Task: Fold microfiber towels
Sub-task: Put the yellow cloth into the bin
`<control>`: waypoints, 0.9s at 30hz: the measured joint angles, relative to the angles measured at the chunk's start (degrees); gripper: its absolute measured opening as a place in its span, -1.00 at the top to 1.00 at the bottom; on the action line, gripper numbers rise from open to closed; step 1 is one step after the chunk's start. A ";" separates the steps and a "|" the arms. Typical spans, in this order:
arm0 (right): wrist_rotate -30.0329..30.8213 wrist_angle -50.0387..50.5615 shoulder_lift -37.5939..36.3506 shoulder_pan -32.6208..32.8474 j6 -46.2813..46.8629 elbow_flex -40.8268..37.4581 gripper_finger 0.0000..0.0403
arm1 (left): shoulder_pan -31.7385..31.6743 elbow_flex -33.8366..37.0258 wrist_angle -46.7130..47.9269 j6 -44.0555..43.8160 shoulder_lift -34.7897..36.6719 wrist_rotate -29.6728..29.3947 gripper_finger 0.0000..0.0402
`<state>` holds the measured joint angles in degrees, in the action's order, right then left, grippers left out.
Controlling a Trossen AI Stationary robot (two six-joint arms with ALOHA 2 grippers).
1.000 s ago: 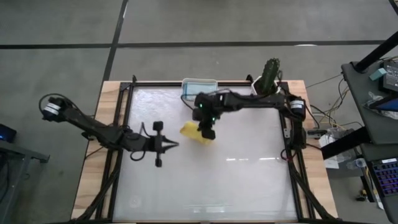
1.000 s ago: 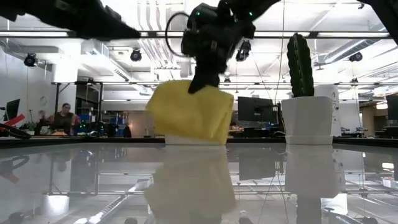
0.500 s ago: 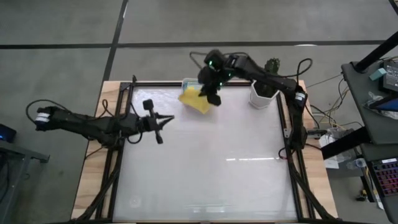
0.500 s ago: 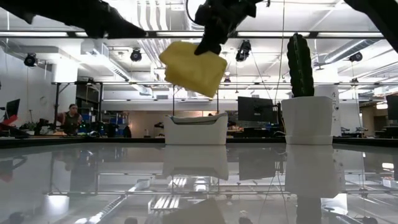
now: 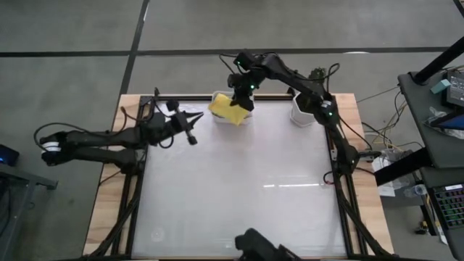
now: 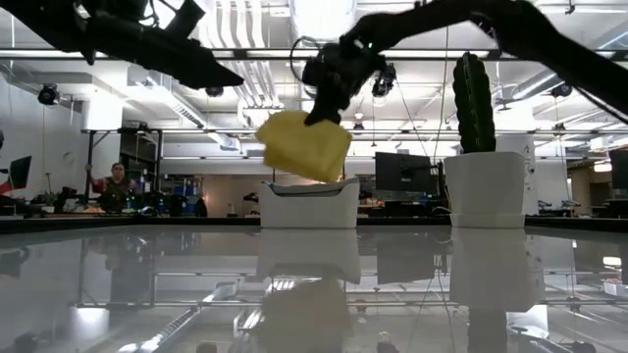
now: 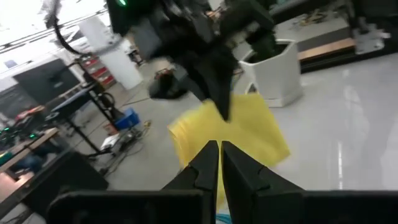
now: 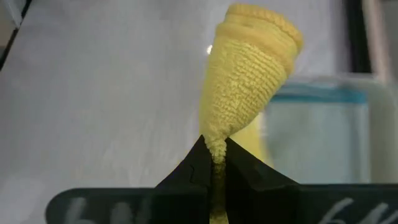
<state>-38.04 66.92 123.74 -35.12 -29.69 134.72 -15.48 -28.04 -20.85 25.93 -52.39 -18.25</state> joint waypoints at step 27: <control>10.49 -9.20 5.84 -4.31 -4.38 -0.11 0.85 | -9.13 -2.00 -14.61 1.67 -16.71 4.83 0.97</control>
<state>-27.55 57.72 129.58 -39.43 -34.07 134.61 -24.61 -30.04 -35.46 27.60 -69.10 -13.43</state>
